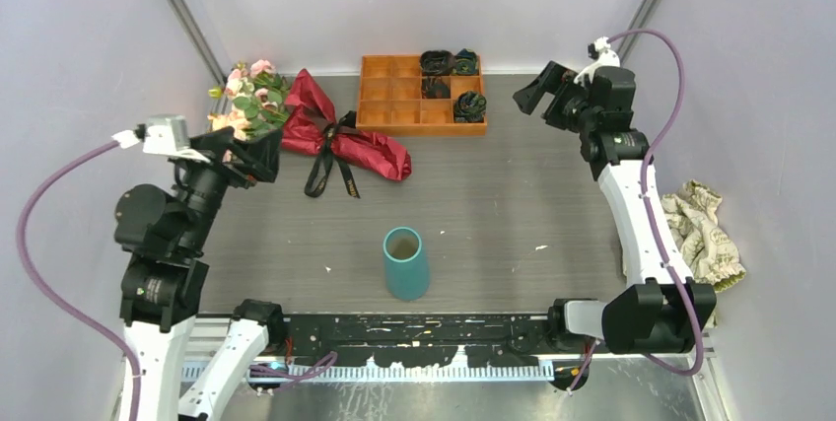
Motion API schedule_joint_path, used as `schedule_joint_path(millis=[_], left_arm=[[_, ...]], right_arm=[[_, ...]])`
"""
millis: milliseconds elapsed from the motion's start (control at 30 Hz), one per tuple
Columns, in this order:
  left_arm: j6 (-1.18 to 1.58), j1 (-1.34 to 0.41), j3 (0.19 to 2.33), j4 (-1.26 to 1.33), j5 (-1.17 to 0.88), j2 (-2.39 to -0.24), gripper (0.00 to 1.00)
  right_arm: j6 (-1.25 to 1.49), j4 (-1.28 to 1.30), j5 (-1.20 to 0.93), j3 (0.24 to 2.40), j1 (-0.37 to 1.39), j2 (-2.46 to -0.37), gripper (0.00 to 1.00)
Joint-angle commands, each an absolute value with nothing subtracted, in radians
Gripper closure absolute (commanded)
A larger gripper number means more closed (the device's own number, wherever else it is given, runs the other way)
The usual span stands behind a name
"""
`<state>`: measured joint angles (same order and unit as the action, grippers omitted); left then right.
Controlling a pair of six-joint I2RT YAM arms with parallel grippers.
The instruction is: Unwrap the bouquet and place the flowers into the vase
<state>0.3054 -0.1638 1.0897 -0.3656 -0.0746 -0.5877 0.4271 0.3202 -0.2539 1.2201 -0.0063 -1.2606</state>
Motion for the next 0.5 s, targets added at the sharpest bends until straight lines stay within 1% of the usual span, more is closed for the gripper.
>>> schedule_joint_path(millis=[0,100,167,200,233,300,333,400,467], left_arm=[[0.510,-0.166,1.290,-0.326,-0.102,-0.605,0.00],[0.631,-0.166,1.365,-0.237,-0.220,-0.621,0.00],[0.654,-0.166,1.392,-0.189,-0.292,-0.592,0.00],[0.656,-0.166,1.387,-0.165,-0.289,-0.566,0.00],[0.675,-0.167,1.366,-0.106,-0.279,-0.538,0.00],[0.675,-0.167,1.353,-0.074,-0.262,-0.486,0.00],[0.665,-0.168,1.369,-0.089,-0.267,-0.475,0.00],[0.634,-0.167,1.453,-0.218,-0.278,-0.493,0.00],[0.604,-0.167,1.543,-0.376,-0.281,-0.545,0.01]], right_arm=[[0.444,0.402,-0.380,1.420,-0.002,-1.208,0.01],[0.500,0.400,-0.483,1.494,-0.002,-1.196,0.00],[0.566,0.251,-0.625,1.478,-0.002,-1.164,0.01],[0.620,0.160,-0.681,1.453,-0.002,-1.147,0.00],[0.678,0.095,-0.703,1.431,-0.002,-1.129,0.01],[0.837,0.015,-0.642,1.365,-0.002,-1.086,0.01],[0.889,-0.054,-0.612,1.335,-0.002,-1.068,0.01],[0.893,-0.063,-0.642,1.347,-0.002,-1.072,0.01],[0.830,0.140,-0.688,1.469,0.000,-1.121,0.01]])
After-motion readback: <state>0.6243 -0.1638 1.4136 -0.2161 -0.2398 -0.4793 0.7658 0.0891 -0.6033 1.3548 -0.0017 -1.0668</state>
